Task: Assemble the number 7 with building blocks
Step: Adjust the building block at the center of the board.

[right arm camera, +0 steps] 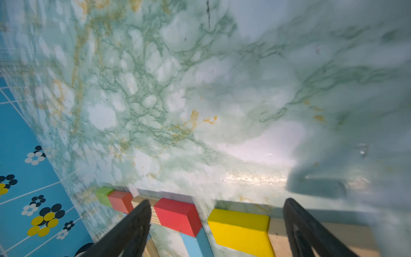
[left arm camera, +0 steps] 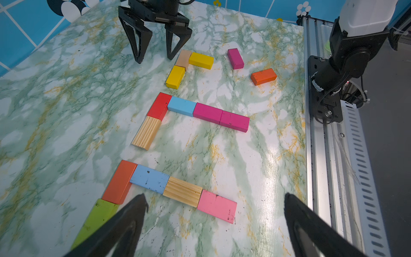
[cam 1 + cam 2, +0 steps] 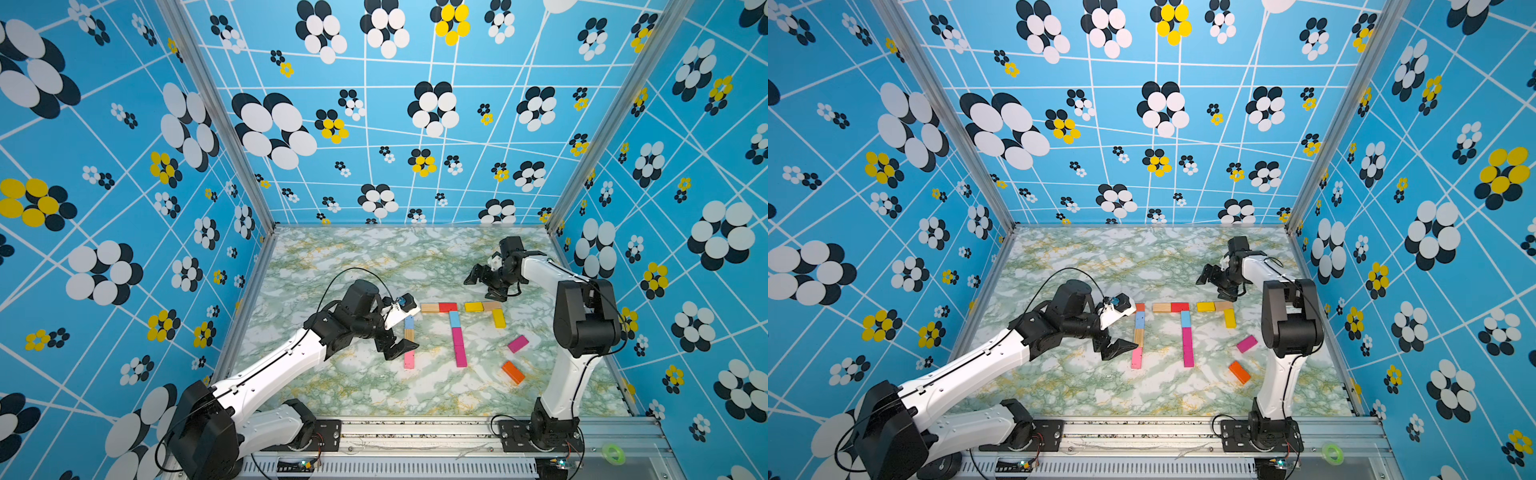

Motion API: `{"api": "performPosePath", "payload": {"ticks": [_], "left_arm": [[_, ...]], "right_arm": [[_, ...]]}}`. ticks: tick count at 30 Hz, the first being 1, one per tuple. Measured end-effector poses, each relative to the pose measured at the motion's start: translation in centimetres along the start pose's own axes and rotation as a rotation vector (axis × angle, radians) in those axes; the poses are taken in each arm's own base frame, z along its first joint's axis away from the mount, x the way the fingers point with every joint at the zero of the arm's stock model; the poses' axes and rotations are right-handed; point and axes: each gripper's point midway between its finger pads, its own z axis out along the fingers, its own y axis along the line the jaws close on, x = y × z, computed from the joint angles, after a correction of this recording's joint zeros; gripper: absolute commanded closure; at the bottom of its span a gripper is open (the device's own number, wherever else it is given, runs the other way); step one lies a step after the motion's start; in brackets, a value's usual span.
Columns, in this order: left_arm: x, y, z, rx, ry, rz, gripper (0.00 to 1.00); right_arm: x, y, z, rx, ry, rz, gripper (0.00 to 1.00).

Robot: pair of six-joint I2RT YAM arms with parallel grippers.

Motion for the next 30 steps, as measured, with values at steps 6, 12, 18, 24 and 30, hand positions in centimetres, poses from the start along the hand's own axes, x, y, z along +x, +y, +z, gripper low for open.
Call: {"api": "performPosePath", "payload": {"ticks": [6,12,18,24,30], "left_arm": [[0.0,-0.2,0.1,0.004,0.0,0.003,0.01],[-0.3,-1.2,0.4,0.033,-0.002,0.018,0.01],[-0.5,-1.9,0.5,0.057,-0.007,0.027,0.01],[-1.0,-2.4,0.1,0.059,-0.025,0.045,0.01],[-1.1,-2.6,0.1,0.06,-0.027,0.051,0.01]], "right_arm": [[-0.9,-0.3,-8.3,0.088,-0.195,-0.004,0.02],[4.8,-7.0,-12.1,0.235,-0.2,0.17,0.07],[10.0,-10.1,-11.3,0.341,-0.095,0.243,0.15],[13.2,-12.2,-8.9,0.386,-0.007,0.309,0.24],[15.0,-13.6,-6.4,0.4,0.056,0.361,0.33]]}}
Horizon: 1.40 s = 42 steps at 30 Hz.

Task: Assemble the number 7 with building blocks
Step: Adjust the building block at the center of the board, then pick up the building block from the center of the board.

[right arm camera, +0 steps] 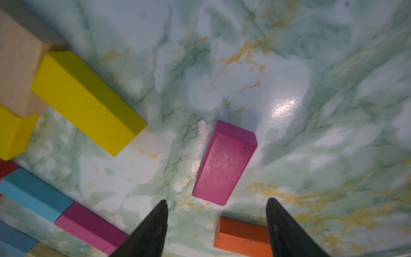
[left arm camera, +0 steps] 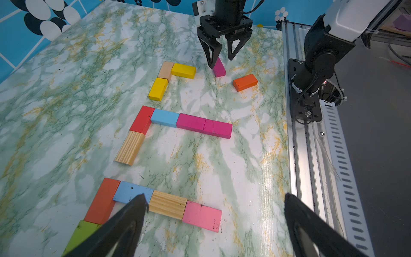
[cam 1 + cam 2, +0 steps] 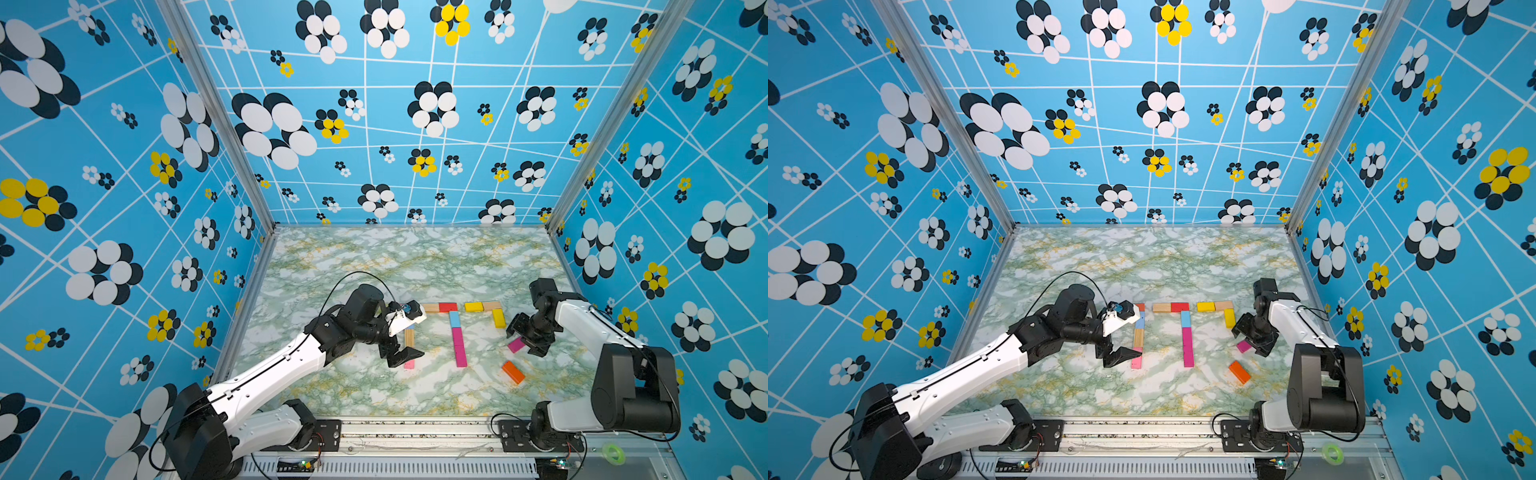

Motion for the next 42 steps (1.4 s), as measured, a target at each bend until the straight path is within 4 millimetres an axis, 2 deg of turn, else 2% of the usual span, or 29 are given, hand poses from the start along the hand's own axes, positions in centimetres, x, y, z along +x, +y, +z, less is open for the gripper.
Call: {"api": "performPosePath", "payload": {"ticks": [8,17,20,23,28,31,35,42], "left_arm": [[0.0,0.1,0.0,-0.007,0.003,0.0,0.01],[0.1,0.1,0.0,-0.007,0.003,0.0,0.01],[0.1,0.1,0.0,-0.007,0.003,0.0,0.01],[0.1,0.1,0.0,-0.007,0.003,0.0,0.01],[0.1,0.1,0.0,-0.007,0.003,0.0,0.01],[0.1,0.1,0.0,-0.007,0.003,0.0,0.01],[0.1,0.1,0.0,-0.007,0.003,0.0,0.01],[0.1,0.2,0.0,-0.011,0.004,0.003,0.01]], "right_arm": [[0.2,-0.1,1.4,-0.008,0.004,0.01,0.42],[0.2,-0.1,1.9,-0.006,0.012,0.004,0.69],[0.3,-0.1,1.9,-0.006,0.011,-0.002,0.72],[0.5,-0.3,1.4,-0.004,0.01,-0.006,0.8],[1.3,-0.3,-0.3,-0.004,-0.006,-0.073,0.79],[2.4,0.7,-0.7,-0.001,0.014,-0.166,0.79],[3.8,1.5,0.0,0.03,0.061,-0.26,0.79],[5.1,2.0,1.5,0.08,0.126,-0.35,0.77]]}}
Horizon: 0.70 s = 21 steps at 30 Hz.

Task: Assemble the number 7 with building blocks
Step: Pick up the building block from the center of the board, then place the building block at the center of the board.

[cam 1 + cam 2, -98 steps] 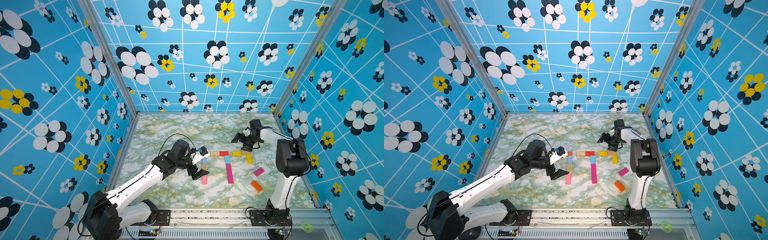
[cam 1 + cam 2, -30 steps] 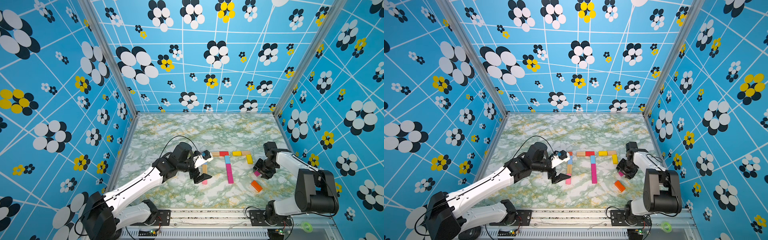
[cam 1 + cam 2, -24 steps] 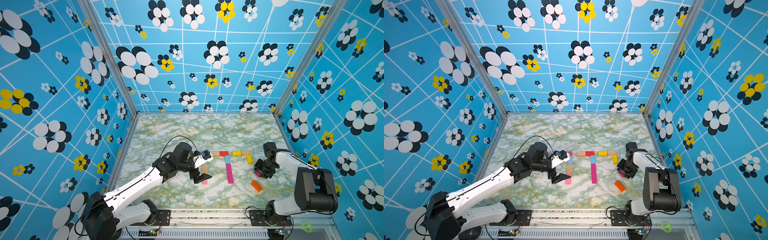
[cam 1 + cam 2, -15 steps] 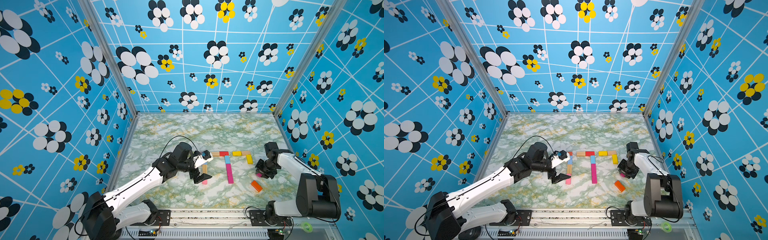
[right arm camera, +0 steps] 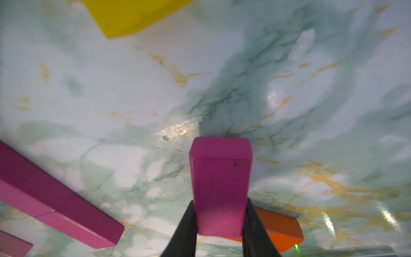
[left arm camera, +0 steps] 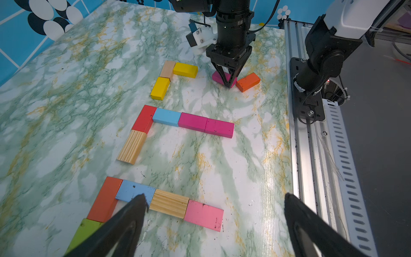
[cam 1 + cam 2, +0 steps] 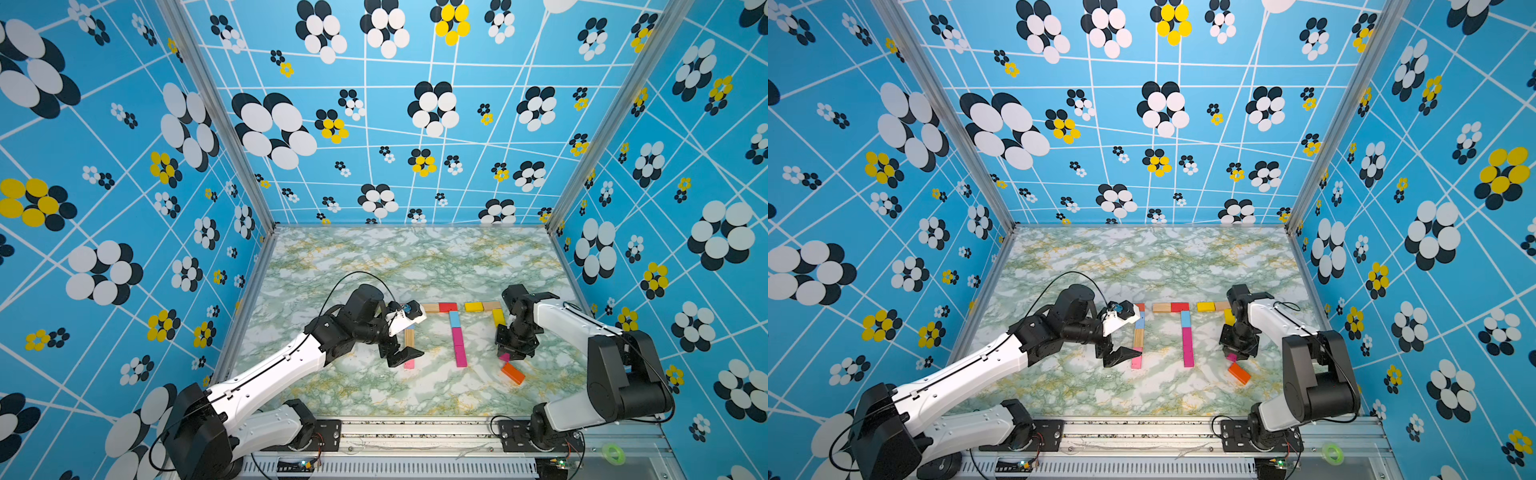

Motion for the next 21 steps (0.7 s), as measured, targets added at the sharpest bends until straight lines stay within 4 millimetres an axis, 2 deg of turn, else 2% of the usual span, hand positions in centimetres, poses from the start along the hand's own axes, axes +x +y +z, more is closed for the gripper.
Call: {"api": "performPosePath", "payload": {"ticks": [6,21], "left_arm": [[0.0,0.0,0.0,0.0,0.0,0.0,0.01],[0.2,0.1,0.2,-0.001,0.007,-0.003,0.01]], "right_arm": [[-1.1,0.7,0.1,0.002,0.009,-0.038,0.75],[-2.9,0.6,0.2,0.054,-0.002,-0.083,0.71]]}}
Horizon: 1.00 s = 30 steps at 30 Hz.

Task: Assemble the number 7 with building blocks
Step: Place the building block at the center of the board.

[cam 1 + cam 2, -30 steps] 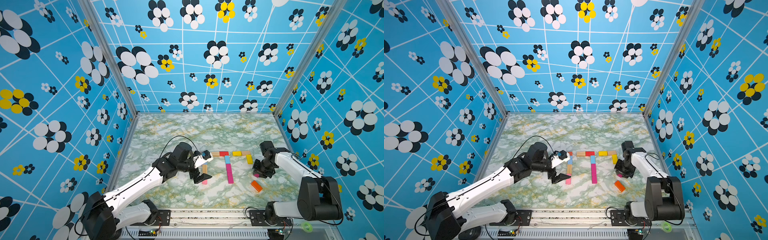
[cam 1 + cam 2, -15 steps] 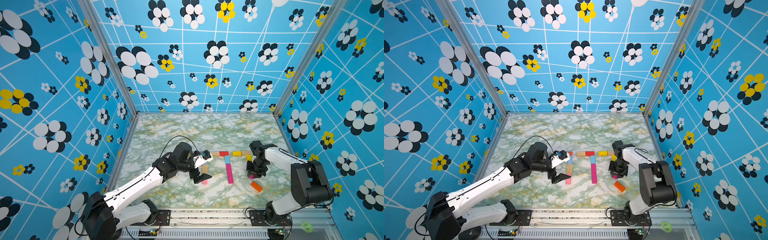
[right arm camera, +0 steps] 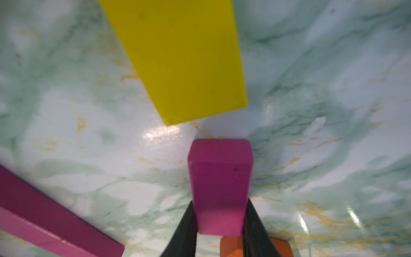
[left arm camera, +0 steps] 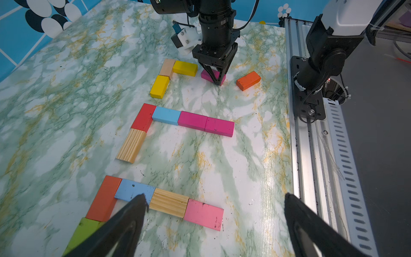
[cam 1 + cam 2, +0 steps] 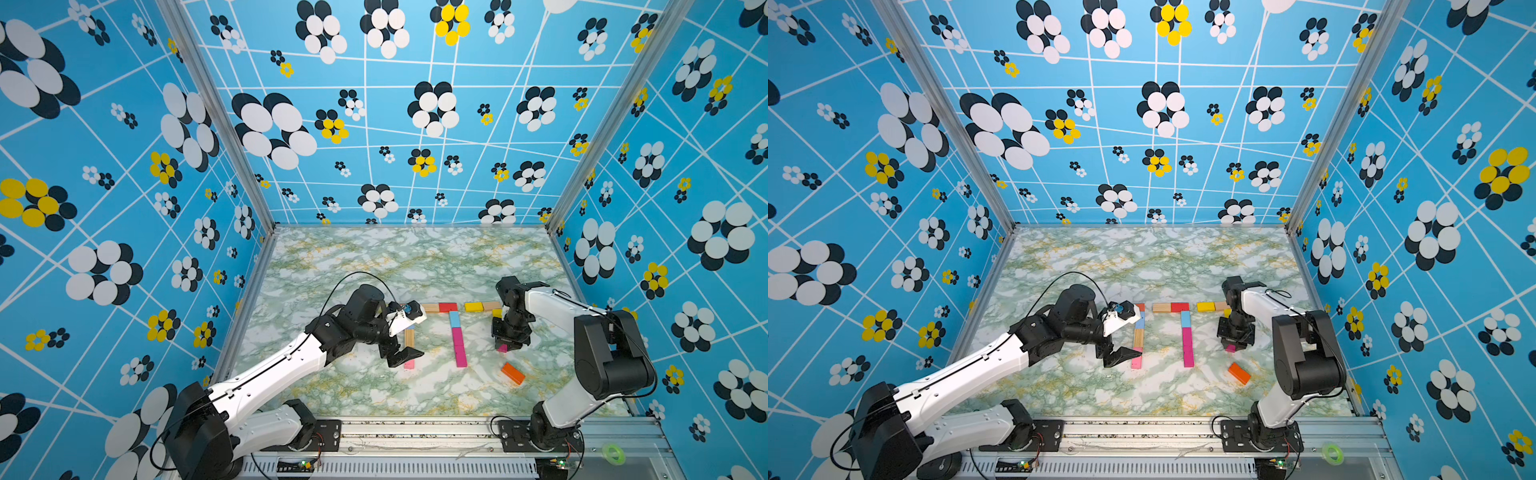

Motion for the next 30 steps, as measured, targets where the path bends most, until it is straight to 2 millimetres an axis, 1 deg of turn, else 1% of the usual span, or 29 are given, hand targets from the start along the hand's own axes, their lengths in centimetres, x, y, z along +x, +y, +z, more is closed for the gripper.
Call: {"api": "performPosePath", "payload": {"ticks": [2,6,15,18,19,20,23,25,27,30], "left_arm": [[0.0,0.0,0.0,-0.001,0.0,0.0,0.01],[0.0,0.1,0.0,-0.003,0.001,0.0,0.01],[0.0,0.1,0.0,-0.004,0.001,0.0,0.01],[0.0,0.1,0.0,-0.004,0.001,0.0,0.01],[0.0,0.1,0.0,-0.004,0.001,0.0,0.01],[0.0,0.1,0.0,-0.004,0.001,0.0,0.01],[0.0,0.2,-0.1,-0.014,0.0,0.003,0.01],[0.0,0.3,-0.3,-0.031,-0.002,0.007,0.01],[0.0,0.6,-0.6,-0.059,-0.01,0.015,0.01],[-0.3,1.4,-1.6,-0.14,-0.033,0.025,0.01]], "right_arm": [[0.0,0.0,0.0,0.002,0.002,-0.004,0.69],[-0.1,-0.1,0.1,0.012,0.001,-0.014,0.6],[-0.2,-0.5,-0.1,0.028,-0.01,-0.003,0.21],[-0.3,-0.3,-1.2,0.002,-0.058,0.023,0.1],[-0.2,-0.2,-1.9,-0.016,-0.087,0.033,0.03],[0.0,-0.2,-2.7,-0.036,-0.115,0.046,0.01],[0.4,0.3,-5.0,-0.109,-0.203,0.071,0.01],[0.6,0.5,-6.1,-0.151,-0.249,0.094,0.01],[1.0,0.4,-6.8,-0.183,-0.287,0.128,0.01],[1.7,0.3,-7.3,-0.234,-0.34,0.199,0.01]]}}
